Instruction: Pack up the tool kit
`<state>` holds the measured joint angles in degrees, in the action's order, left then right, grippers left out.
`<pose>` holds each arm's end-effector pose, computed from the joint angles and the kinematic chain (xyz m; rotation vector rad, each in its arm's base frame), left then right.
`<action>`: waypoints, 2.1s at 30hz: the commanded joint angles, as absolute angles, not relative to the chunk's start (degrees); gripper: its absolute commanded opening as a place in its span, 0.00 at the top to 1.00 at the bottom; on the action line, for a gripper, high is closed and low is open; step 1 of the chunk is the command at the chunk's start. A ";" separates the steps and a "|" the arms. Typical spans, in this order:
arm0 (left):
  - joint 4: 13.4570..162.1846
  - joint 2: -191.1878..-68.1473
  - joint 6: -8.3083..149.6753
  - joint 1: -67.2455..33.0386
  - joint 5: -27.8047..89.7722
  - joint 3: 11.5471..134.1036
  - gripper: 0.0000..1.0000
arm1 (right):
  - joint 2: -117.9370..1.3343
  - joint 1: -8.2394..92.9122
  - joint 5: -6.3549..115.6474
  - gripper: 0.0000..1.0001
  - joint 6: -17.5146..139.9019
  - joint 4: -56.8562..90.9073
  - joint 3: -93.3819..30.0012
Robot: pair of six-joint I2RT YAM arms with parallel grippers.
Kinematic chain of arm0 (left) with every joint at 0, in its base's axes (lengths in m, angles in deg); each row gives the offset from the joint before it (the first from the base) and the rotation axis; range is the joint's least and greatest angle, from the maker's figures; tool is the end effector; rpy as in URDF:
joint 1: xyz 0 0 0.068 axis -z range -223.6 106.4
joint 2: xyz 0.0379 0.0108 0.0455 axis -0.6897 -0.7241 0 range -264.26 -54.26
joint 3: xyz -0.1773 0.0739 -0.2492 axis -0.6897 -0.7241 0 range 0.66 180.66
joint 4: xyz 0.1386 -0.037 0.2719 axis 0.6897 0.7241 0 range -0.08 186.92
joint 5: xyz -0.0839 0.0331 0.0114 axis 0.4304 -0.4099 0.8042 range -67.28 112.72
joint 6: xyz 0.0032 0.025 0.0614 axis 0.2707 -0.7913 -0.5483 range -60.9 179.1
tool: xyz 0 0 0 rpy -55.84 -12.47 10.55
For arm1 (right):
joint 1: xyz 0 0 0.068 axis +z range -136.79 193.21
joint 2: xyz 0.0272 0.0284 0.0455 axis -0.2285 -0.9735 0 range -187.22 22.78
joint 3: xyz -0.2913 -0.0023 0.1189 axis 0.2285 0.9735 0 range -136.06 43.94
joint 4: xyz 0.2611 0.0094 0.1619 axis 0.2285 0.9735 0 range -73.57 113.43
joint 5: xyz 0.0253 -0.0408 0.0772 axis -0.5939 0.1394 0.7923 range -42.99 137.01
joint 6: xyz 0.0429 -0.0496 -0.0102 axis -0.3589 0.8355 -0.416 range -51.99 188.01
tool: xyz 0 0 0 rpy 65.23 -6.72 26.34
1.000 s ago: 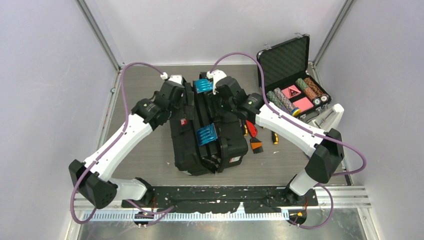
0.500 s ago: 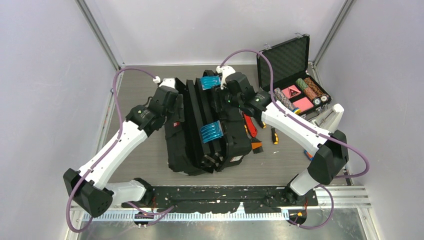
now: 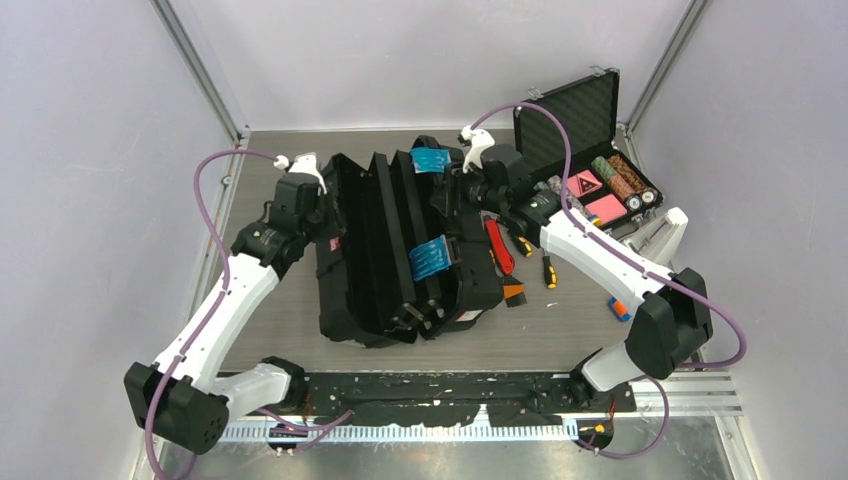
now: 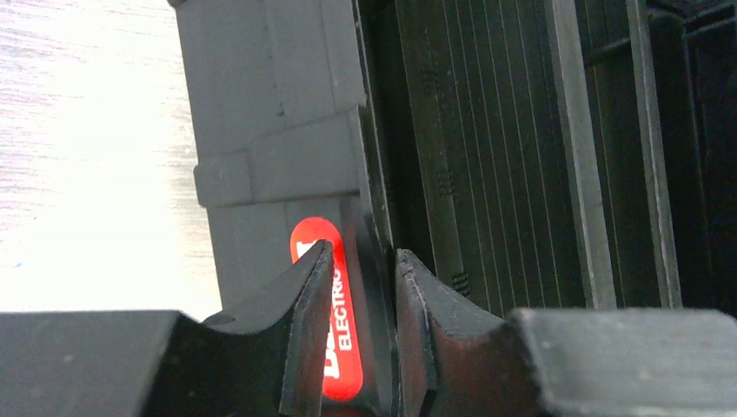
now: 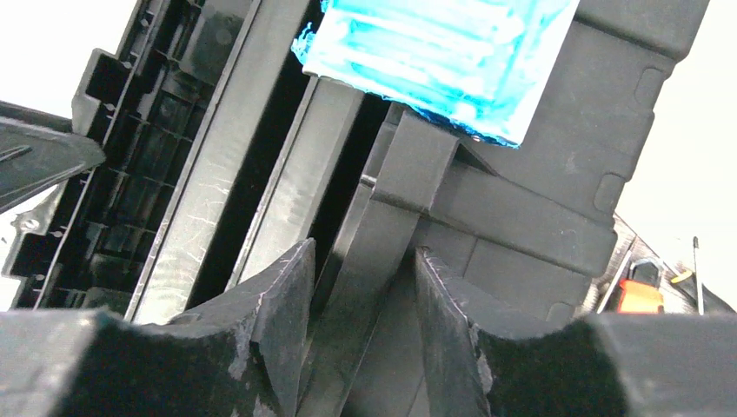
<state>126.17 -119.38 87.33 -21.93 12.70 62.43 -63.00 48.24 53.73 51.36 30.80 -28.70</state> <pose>0.2676 -0.0964 0.3547 -0.2224 2.2523 -0.2692 0.3313 0.2396 0.3531 -0.4125 2.0766 0.6715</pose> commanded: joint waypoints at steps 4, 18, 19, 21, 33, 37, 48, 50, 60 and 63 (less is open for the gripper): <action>127.86 -125.67 85.19 -28.96 12.13 58.60 0.80 | -65.48 45.84 60.62 0.55 46.70 29.43 -21.66; 127.46 -136.60 83.28 -40.38 15.87 69.11 1.00 | -73.29 43.44 66.77 0.64 39.20 15.66 -15.38; 128.06 -137.75 83.09 -41.42 16.38 70.47 1.00 | -73.82 43.44 67.61 0.65 38.71 14.60 -15.38; 128.83 -138.98 82.85 -43.25 17.04 73.12 1.00 | -75.46 43.44 68.66 0.66 37.09 11.56 -15.45; 128.70 -144.88 80.84 -53.11 19.50 79.23 0.82 | -82.89 43.47 70.13 0.72 29.70 3.38 -15.97; 128.81 -142.78 81.54 -53.36 23.32 79.18 0.64 | -83.65 43.69 70.89 0.73 28.31 2.08 -15.11; 129.09 -133.10 84.03 -49.93 33.07 77.44 0.47 | -79.58 46.71 59.86 0.75 36.82 18.88 -24.21; 128.73 -130.27 84.17 -49.14 32.90 76.00 0.41 | -79.03 47.07 57.63 0.75 38.37 21.61 -25.54; 130.00 -118.28 85.26 -36.67 36.35 74.19 0.18 | -78.73 50.38 41.70 0.75 46.42 34.15 -34.85; 125.90 -115.37 90.62 -34.13 44.06 70.08 0.10 | -79.28 51.83 38.18 0.75 48.35 36.72 -36.78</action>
<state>129.41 -118.86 85.41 -36.79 35.10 73.98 -76.24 49.96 46.84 39.76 16.59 -36.83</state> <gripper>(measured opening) 0.856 0.388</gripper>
